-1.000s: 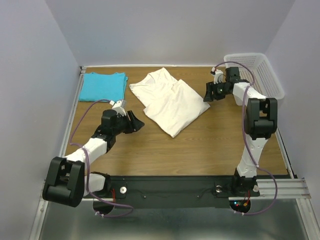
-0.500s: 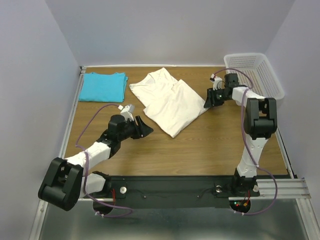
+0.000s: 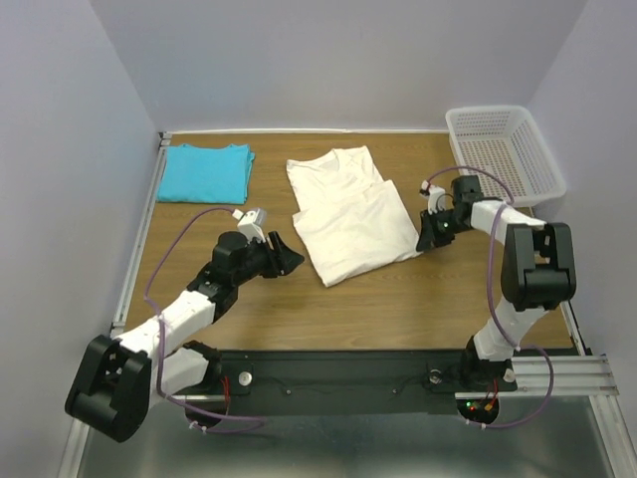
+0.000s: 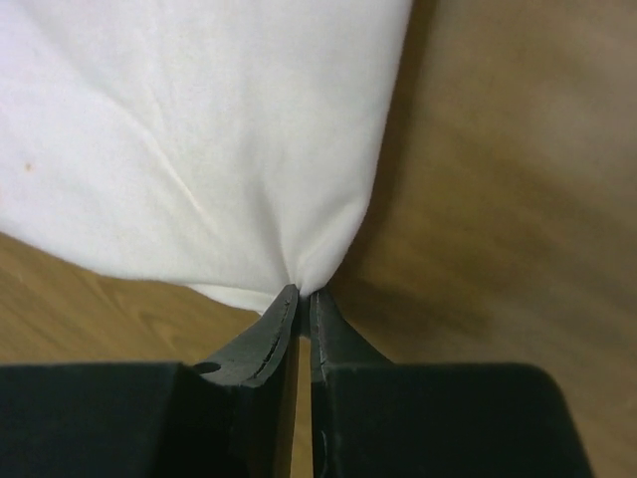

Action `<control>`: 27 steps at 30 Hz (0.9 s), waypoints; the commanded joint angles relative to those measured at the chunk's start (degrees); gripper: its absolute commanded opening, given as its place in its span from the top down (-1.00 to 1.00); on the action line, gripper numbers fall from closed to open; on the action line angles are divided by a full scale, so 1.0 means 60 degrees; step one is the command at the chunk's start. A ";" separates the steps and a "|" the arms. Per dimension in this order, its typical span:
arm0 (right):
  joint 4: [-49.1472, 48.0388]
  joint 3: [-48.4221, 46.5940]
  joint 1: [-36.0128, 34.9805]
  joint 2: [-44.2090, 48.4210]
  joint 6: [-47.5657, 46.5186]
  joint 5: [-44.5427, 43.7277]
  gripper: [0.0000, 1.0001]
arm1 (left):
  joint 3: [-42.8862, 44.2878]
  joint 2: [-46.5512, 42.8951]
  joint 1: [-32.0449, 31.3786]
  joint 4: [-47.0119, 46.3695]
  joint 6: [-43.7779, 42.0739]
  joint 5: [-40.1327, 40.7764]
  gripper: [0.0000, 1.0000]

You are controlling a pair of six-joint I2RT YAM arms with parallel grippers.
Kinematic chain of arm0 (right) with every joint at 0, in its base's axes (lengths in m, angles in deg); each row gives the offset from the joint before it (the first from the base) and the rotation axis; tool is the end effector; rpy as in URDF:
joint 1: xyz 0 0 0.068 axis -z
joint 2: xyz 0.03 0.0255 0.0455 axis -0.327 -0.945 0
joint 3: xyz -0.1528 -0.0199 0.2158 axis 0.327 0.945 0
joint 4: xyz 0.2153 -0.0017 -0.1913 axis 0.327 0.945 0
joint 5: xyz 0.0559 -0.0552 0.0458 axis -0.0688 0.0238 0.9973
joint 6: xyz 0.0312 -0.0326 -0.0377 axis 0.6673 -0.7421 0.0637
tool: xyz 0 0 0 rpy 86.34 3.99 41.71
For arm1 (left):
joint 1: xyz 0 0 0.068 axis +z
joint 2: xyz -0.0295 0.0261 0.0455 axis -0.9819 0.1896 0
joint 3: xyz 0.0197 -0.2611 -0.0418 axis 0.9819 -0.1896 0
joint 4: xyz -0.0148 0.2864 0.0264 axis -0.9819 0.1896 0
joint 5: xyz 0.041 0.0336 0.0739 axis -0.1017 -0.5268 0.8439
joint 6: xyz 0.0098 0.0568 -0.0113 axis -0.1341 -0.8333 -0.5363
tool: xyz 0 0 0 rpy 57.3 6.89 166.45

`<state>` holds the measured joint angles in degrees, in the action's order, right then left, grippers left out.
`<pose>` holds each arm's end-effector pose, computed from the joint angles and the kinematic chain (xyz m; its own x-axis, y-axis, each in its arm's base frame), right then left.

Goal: Fold and stack the t-shirts
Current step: Fold the tshirt

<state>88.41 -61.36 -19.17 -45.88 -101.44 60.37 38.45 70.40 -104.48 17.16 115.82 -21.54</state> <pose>0.3666 0.0228 0.1299 -0.8320 -0.2571 -0.4916 -0.4613 0.8128 0.3556 0.2244 -0.1227 0.1799 -0.5985 -0.2827 -0.7496 0.4452 0.6605 -0.6046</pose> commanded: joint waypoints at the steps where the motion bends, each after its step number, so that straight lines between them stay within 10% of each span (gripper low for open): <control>1: 0.0974 0.1084 -0.0031 0.1345 -0.0811 -0.0384 0.90 | 0.0244 -0.0808 -0.0043 0.0734 -0.0423 0.0321 -0.15; 6: 0.2409 0.1908 -0.0031 0.2593 -0.2068 -0.0808 0.76 | 0.0464 -0.1145 -0.0057 0.1292 -0.0482 0.0131 -0.15; 10: 0.2763 0.1837 -0.0031 0.3604 -0.2525 -0.1685 -0.05 | 0.0581 -0.1116 -0.0232 0.1556 -0.0467 0.0072 -0.15; 13: 0.2733 0.1164 0.0274 0.4088 -0.2818 -0.2288 -0.27 | 0.0786 -0.1029 -0.0699 0.1819 -0.0555 0.0262 -0.16; 20: 0.2908 0.0560 0.0555 0.4293 -0.4664 -0.1439 -0.36 | 0.1533 -0.0691 -0.2487 0.2479 -0.1344 0.1183 -0.15; 27: 0.4984 0.2231 0.0555 0.5380 -1.2081 0.1781 -0.37 | 0.1885 -0.0633 -0.4608 0.2407 -0.3408 0.2795 -0.16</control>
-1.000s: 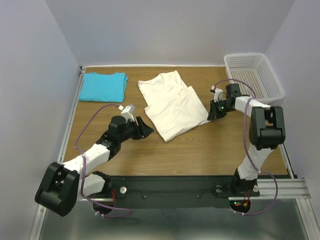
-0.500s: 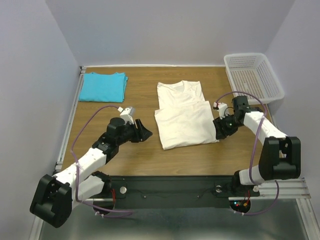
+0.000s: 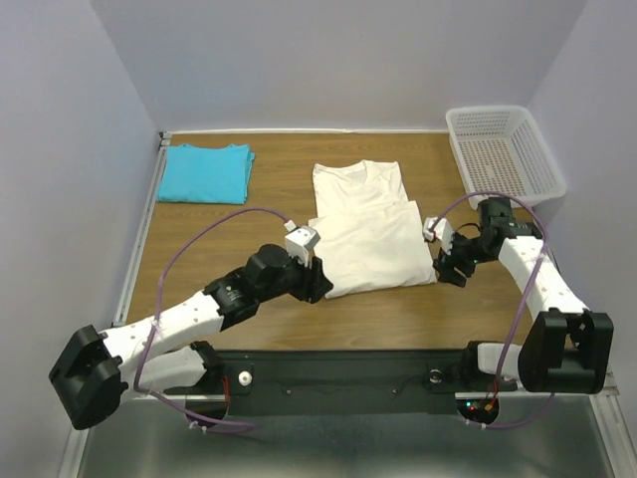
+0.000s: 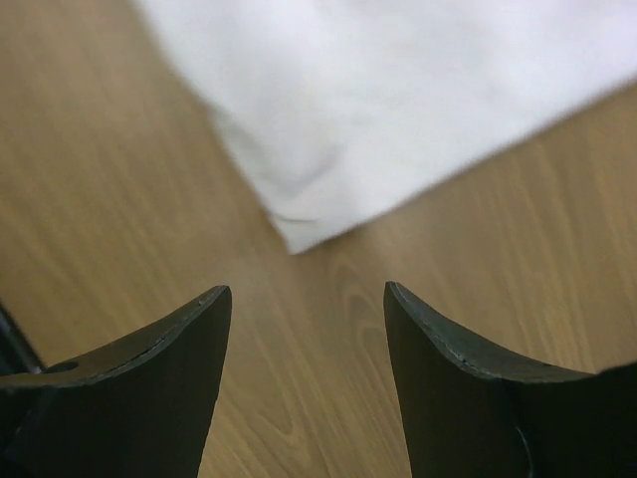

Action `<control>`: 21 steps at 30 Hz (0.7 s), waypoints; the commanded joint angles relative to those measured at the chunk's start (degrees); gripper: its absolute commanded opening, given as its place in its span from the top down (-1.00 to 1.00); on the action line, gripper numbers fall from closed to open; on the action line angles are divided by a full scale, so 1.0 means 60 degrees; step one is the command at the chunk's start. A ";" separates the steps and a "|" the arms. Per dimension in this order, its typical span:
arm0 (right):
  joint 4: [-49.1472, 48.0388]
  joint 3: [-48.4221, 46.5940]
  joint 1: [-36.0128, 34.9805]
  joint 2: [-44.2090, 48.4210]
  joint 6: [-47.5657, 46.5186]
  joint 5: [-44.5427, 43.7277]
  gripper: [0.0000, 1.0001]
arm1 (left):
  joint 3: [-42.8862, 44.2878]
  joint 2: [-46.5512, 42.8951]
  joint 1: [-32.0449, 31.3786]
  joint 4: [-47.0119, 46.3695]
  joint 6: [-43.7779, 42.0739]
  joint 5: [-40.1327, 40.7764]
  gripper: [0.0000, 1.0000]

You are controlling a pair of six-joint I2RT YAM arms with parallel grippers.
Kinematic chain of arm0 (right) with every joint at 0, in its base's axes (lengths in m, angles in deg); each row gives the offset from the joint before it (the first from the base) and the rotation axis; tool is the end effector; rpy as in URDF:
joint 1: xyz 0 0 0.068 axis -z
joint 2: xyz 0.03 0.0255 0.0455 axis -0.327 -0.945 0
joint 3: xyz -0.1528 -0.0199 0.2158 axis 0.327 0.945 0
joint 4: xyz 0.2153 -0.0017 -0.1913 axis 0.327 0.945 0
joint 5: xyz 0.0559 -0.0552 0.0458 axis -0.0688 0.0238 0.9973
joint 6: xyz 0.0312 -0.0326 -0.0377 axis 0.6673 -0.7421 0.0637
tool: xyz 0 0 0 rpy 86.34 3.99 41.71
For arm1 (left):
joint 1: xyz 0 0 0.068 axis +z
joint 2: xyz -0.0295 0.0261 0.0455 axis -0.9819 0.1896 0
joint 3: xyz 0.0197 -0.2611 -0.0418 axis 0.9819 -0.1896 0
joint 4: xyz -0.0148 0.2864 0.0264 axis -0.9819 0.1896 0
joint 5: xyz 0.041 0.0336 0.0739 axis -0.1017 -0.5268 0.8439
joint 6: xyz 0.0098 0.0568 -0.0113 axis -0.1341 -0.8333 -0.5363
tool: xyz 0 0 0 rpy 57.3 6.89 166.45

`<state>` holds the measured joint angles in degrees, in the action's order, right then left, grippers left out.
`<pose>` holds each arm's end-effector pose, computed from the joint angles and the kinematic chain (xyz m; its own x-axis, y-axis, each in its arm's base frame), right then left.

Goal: Fold and stack the t-shirts
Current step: Fold the tshirt

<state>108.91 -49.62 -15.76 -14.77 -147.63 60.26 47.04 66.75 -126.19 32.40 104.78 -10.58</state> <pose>0.2573 0.0073 0.2132 -0.3004 -0.7489 -0.5907 -0.8974 0.4318 -0.0911 0.1736 -0.1967 0.2210 -0.5211 0.0177 -0.8533 0.6788 0.6146 -0.4019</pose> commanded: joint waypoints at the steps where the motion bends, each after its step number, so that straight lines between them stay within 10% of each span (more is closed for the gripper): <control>1: 0.1761 0.0202 -0.0014 0.0035 -0.4582 0.1918 -0.37 | 0.0497 -0.0010 -0.1199 -0.0162 -0.1775 0.1102 -0.17; 21: 0.0914 0.0186 -0.0014 -0.2163 -0.5625 0.1379 -0.35 | 0.1628 0.3197 -0.3266 0.0762 -0.7531 0.3243 -0.19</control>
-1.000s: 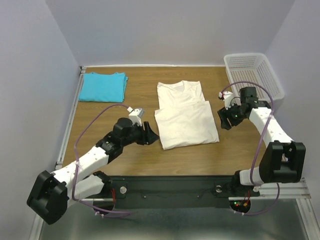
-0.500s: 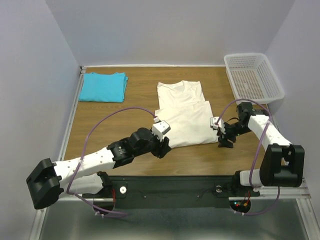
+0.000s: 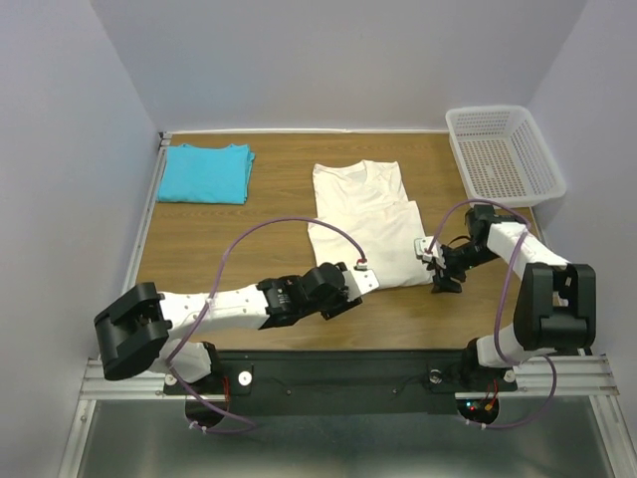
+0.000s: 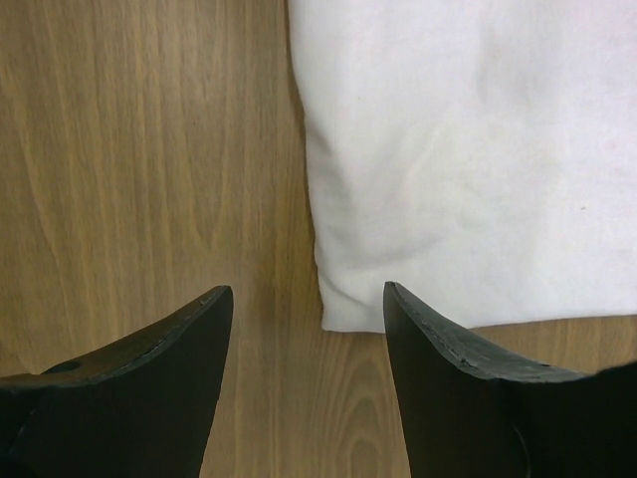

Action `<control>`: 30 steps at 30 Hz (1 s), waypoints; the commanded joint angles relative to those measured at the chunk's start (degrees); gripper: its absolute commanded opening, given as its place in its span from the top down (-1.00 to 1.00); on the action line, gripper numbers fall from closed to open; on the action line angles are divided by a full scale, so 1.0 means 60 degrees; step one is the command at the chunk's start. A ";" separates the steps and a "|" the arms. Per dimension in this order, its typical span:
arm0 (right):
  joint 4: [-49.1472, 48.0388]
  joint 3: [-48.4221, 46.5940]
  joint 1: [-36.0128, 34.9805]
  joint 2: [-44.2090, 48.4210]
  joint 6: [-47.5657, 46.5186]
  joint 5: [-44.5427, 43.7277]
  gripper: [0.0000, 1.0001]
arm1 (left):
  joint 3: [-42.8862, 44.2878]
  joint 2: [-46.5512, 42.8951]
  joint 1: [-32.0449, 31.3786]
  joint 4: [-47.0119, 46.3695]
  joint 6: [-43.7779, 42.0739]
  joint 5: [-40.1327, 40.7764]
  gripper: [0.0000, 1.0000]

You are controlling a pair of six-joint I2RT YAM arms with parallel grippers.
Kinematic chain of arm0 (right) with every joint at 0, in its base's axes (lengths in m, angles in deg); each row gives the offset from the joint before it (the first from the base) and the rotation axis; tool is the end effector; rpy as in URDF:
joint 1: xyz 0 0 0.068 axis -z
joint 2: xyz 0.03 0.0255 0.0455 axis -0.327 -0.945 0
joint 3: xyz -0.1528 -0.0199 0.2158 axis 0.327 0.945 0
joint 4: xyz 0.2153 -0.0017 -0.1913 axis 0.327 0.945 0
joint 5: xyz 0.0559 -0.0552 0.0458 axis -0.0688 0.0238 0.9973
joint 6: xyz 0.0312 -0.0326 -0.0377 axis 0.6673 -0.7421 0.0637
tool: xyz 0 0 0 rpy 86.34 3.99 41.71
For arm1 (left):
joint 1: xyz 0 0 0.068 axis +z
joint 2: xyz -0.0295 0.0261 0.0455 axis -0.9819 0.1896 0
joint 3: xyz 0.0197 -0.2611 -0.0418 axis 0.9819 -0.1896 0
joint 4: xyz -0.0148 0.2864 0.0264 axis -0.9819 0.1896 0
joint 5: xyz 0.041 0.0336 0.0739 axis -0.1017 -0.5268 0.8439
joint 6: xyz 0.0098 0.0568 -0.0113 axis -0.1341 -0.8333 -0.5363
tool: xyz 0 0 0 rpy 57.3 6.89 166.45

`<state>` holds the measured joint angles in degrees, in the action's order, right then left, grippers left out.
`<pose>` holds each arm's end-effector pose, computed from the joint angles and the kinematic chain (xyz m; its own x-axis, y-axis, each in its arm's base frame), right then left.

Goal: Fold and stack the t-shirts
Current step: Fold the tshirt

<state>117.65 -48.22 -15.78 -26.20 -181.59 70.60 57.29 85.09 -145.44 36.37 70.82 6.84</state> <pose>0.2510 0.0139 0.1613 0.0727 -0.7454 -0.6627 -0.9972 -0.0414 -0.0629 0.1316 -0.2853 0.1941 -0.0285 0.5769 -0.8163 0.8820 0.3988 0.2510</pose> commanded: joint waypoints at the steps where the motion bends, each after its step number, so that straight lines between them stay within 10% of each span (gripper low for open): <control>1: -0.0645 -0.0003 -0.0010 -0.0302 0.0080 -0.0404 -0.35 | -0.0170 0.0171 -0.0057 -0.0018 -0.2032 0.0324 -0.19; 17: -0.1437 -0.0105 -0.0010 -0.1123 0.0637 -0.0448 -0.30 | -0.0273 0.2266 -0.0042 -0.1161 -0.3132 0.0456 -0.01; 25: -0.1832 0.0144 -0.0010 -0.1357 0.0944 -0.0565 -0.23 | -0.0420 0.2266 -0.0013 -0.1162 -0.2869 0.0398 0.72; 30: -0.2403 0.0364 -0.0025 -0.1416 0.1587 -0.0566 0.27 | -0.0508 0.2062 0.0002 -0.1235 -0.2723 0.0368 0.88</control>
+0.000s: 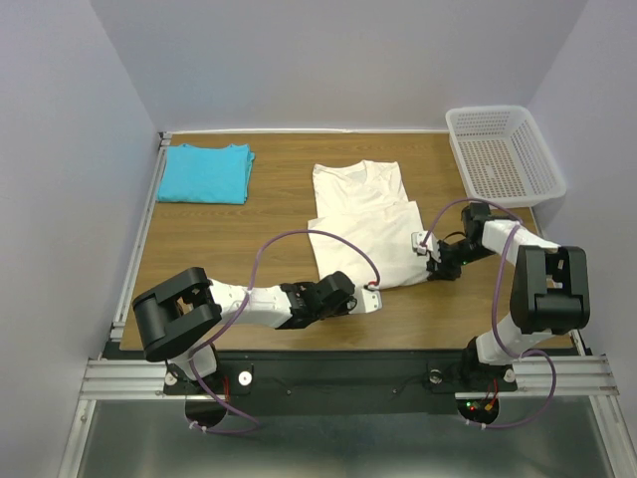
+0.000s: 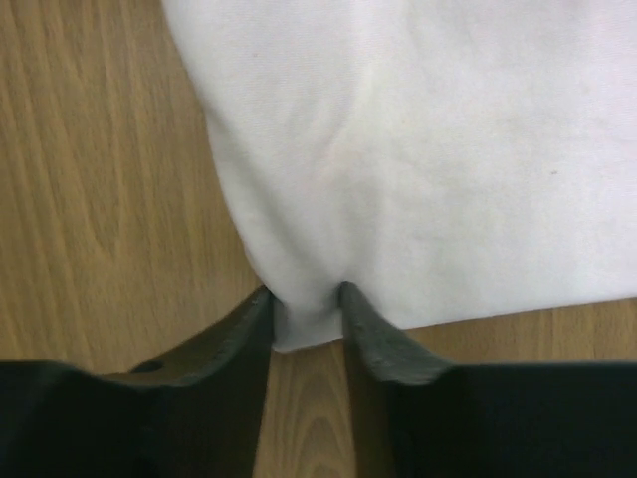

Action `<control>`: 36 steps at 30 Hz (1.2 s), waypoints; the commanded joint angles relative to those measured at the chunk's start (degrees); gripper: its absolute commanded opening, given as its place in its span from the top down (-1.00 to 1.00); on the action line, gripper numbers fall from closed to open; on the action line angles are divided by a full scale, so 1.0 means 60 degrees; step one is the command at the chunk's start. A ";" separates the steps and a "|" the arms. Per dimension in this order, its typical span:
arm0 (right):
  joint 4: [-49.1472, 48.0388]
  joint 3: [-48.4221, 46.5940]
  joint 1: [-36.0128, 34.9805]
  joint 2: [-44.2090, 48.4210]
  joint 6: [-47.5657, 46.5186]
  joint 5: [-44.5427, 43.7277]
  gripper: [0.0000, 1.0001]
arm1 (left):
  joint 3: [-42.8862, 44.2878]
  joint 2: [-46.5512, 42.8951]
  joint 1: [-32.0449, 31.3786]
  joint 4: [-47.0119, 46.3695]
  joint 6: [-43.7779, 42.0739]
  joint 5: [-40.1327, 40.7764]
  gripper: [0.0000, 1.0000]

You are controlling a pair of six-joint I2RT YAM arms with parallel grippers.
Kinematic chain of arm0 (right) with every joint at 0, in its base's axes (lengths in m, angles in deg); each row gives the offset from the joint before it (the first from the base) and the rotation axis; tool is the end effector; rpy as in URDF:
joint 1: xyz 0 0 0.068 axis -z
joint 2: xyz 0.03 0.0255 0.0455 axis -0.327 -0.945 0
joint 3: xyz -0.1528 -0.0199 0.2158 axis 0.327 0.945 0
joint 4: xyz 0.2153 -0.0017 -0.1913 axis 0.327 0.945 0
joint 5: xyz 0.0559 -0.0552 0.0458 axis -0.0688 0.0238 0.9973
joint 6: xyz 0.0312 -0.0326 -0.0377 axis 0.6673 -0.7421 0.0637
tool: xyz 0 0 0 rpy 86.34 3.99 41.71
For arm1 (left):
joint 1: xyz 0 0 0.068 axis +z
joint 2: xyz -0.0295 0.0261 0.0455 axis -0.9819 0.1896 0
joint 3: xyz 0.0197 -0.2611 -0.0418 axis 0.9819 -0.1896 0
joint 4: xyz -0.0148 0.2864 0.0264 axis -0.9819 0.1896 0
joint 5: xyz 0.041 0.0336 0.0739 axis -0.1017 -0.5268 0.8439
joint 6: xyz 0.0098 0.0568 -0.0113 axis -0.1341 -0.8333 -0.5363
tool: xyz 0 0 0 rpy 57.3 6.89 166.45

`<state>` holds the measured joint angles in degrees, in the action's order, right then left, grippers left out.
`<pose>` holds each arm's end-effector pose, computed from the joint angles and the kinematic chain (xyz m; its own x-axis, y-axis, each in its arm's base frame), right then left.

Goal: Fold and stack the t-shirts
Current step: Fold the tshirt

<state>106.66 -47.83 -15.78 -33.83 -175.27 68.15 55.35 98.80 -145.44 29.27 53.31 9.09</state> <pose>0.2738 0.0112 0.1263 -0.0055 -0.7751 -0.6319 -0.9984 0.0402 -0.0406 0.1379 -0.2956 0.1224 0.1899 0.7727 -0.6057 0.8625 0.1635 0.4789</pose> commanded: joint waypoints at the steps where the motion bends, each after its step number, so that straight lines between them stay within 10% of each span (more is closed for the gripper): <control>1: -0.0659 0.0415 -0.0025 -0.0130 0.0624 -0.0158 0.44 | -0.0213 -0.0267 0.0016 -0.0051 0.0254 -0.0094 0.92; 11: 0.0024 0.0608 -0.0025 0.1288 0.1535 -0.0640 0.99 | -0.0476 -0.1496 0.0119 0.0021 0.0649 -0.0402 1.00; 19: 0.4362 -0.0959 -0.0024 0.2812 0.0682 0.0603 0.99 | -0.0419 -0.4217 0.0163 0.1163 0.0562 -0.1631 1.00; 36: 0.4819 -0.4840 -0.0024 0.3373 0.4154 0.2010 0.99 | 0.0344 -0.7005 0.1201 0.2280 -0.0286 -0.1091 1.00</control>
<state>135.44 -71.35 -15.78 -11.36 -154.84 76.57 55.52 57.84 -141.70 45.75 54.75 0.32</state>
